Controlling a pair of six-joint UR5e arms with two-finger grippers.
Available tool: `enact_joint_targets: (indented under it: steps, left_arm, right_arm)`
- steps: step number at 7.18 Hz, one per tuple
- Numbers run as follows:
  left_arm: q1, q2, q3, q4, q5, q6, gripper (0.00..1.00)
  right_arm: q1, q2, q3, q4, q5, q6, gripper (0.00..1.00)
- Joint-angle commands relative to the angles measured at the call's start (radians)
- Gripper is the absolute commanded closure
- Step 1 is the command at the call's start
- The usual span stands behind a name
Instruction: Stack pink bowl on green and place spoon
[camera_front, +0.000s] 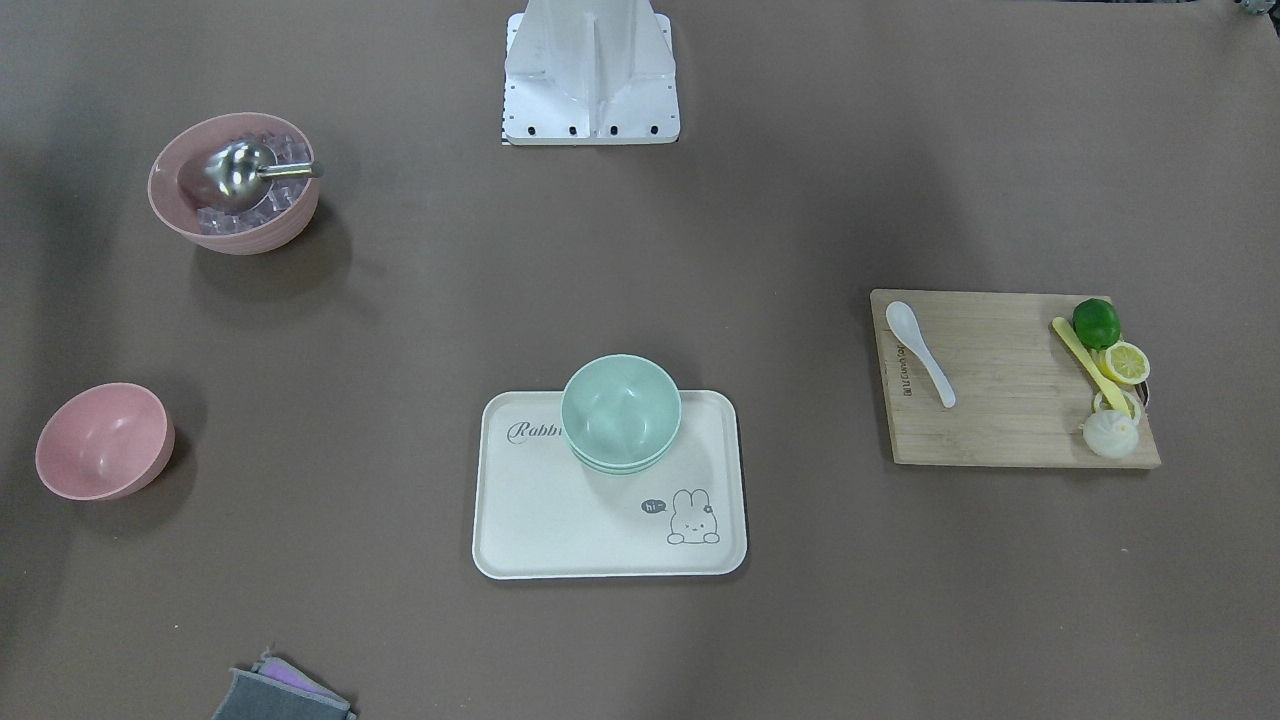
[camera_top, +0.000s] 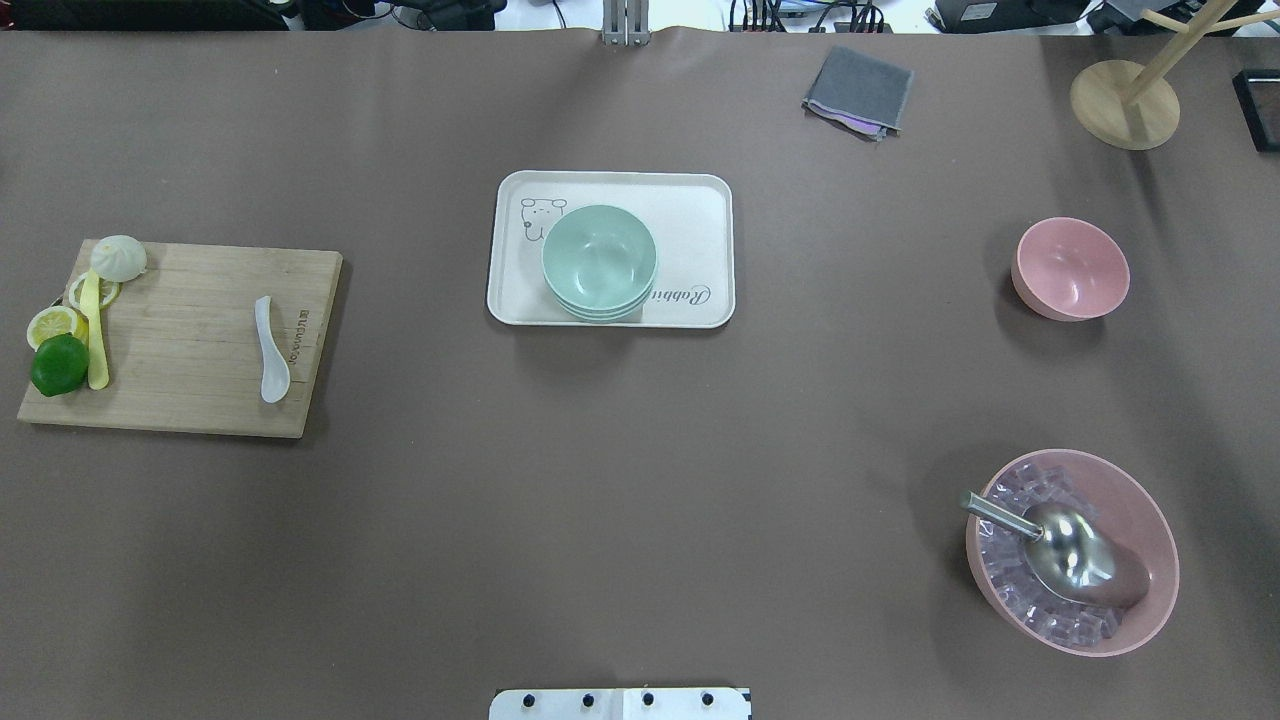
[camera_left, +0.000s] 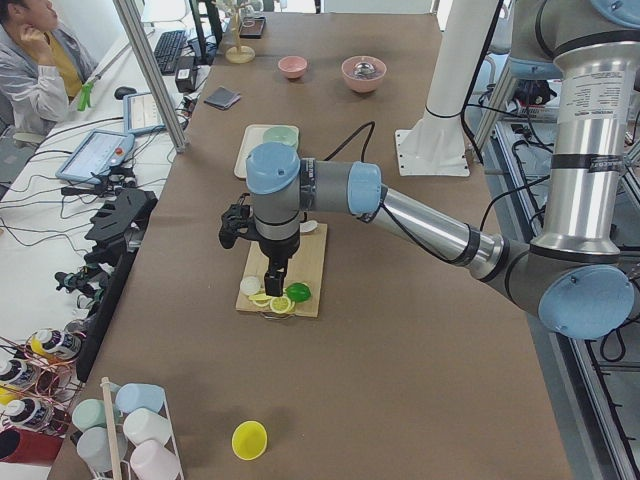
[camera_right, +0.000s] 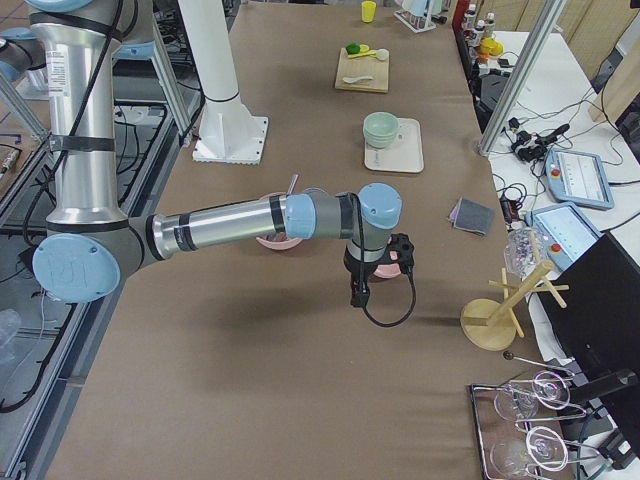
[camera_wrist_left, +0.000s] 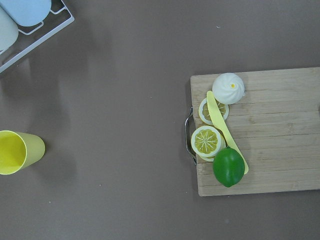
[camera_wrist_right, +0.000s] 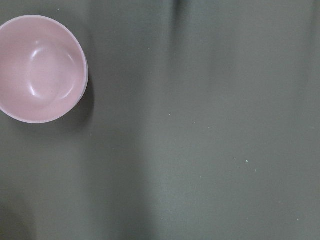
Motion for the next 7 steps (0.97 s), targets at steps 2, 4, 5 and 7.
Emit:
enact_joint_targets:
  steps: [2, 4, 5, 7]
  left_arm:
    - [-0.001, -0.002, -0.005, -0.001, -0.009, -0.01, 0.01]
    - [0.0, -0.002, -0.002, -0.002, -0.009, -0.007, 0.01]
    - [0.0, 0.0, -0.004, -0.002, -0.009, -0.003, 0.01]
    - [0.0, 0.0, -0.002, -0.002, -0.01, -0.007, 0.01]
  right_arm:
    - [0.0, -0.001, -0.004, 0.0, 0.006, 0.002, 0.0]
    - [0.0, 0.005, 0.001, 0.002, 0.011, 0.0, 0.0]
    - [-0.002, 0.005, -0.002, 0.015, 0.017, 0.002, 0.0]
    - [-0.031, 0.002, -0.013, 0.087, 0.026, 0.002, 0.0]
